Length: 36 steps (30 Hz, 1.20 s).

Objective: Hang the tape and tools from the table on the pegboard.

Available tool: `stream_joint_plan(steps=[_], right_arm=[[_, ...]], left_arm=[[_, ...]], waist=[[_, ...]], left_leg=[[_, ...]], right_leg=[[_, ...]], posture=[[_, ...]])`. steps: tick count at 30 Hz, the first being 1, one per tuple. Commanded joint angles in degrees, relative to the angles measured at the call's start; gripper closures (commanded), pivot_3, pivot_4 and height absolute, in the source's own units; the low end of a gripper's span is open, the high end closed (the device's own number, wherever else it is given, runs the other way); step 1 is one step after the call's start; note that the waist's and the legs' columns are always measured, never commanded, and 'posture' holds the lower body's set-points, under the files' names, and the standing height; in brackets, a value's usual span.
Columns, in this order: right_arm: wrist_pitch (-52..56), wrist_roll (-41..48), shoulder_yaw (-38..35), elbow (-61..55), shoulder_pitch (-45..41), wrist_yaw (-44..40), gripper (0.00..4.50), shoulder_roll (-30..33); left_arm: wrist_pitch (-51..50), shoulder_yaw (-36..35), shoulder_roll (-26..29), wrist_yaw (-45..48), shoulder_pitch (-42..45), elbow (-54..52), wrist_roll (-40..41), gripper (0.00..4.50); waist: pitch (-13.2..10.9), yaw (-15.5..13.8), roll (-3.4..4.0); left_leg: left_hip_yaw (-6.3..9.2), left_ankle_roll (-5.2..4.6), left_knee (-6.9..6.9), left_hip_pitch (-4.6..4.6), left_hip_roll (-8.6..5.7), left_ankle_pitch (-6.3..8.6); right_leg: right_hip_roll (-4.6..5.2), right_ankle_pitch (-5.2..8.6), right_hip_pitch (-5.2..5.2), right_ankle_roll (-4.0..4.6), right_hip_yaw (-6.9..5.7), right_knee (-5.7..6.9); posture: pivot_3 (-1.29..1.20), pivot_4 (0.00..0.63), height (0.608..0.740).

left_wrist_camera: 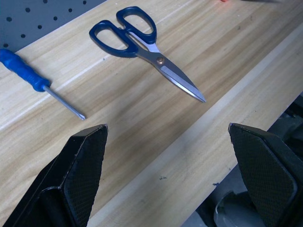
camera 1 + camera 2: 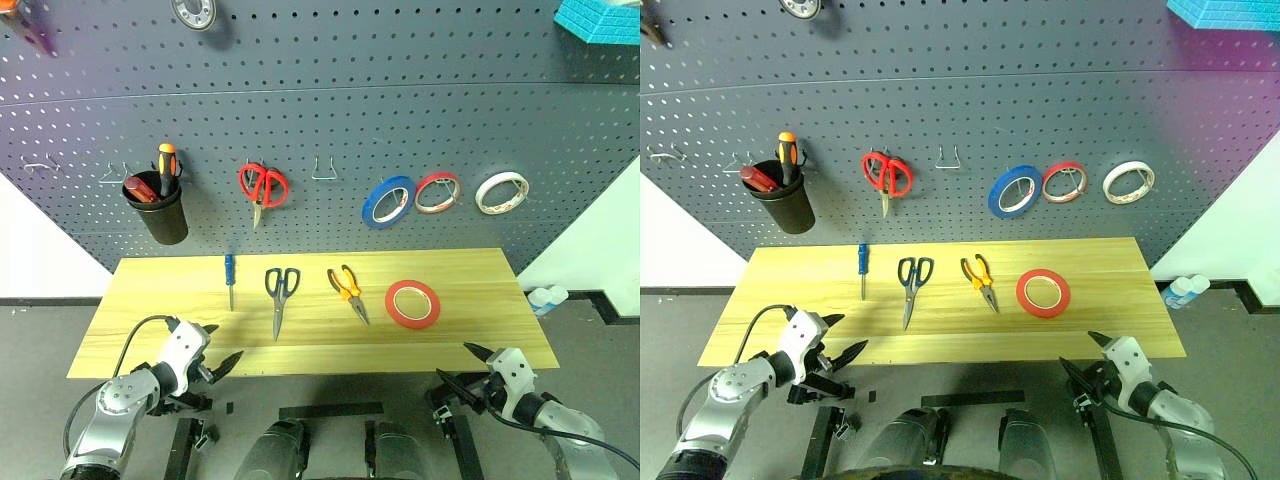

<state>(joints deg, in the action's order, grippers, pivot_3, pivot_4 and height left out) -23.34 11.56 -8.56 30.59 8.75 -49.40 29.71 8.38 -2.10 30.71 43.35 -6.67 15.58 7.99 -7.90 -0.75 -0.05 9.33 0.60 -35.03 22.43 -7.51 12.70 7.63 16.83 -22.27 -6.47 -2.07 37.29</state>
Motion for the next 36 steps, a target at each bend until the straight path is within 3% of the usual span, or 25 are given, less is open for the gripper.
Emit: stream_joint_plan(steps=[1,16,36], right_arm=[[-1.3,0.9,-1.1,-0.1,-0.6,-0.2,0.0,0.6],[-7.7,-0.6,-0.2,12.6,-5.8,-0.7,0.0,-0.2],[-13.0,-1.2,-0.2,20.8,-8.5,-1.5,0.0,-0.5]], left_arm=[[1.0,-1.0,0.4,0.1,-0.3,-1.4,0.6,0.24],[0.8,-0.5,0.3,0.4,-0.3,-1.3,0.3,0.24],[1.0,-0.2,0.0,0.2,0.2,-0.9,0.1,0.24]], waist=[[0.0,0.0,0.0],[0.0,0.0,0.0],[0.0,0.1,0.0]], left_leg=[[0.0,0.0,0.0,0.0,0.0,0.0],[-0.02,-0.01,0.01,-0.01,0.0,0.0],[-0.04,-0.01,0.02,-0.02,0.0,0.0]], right_leg=[[0.0,0.0,0.0,0.01,0.0,0.0],[-0.01,-0.08,0.0,0.13,0.02,0.0],[-0.02,-0.1,0.0,0.17,0.05,0.0]], posture=[[0.0,0.122,0.74],[0.0,0.121,0.74],[0.0,0.121,0.74]])
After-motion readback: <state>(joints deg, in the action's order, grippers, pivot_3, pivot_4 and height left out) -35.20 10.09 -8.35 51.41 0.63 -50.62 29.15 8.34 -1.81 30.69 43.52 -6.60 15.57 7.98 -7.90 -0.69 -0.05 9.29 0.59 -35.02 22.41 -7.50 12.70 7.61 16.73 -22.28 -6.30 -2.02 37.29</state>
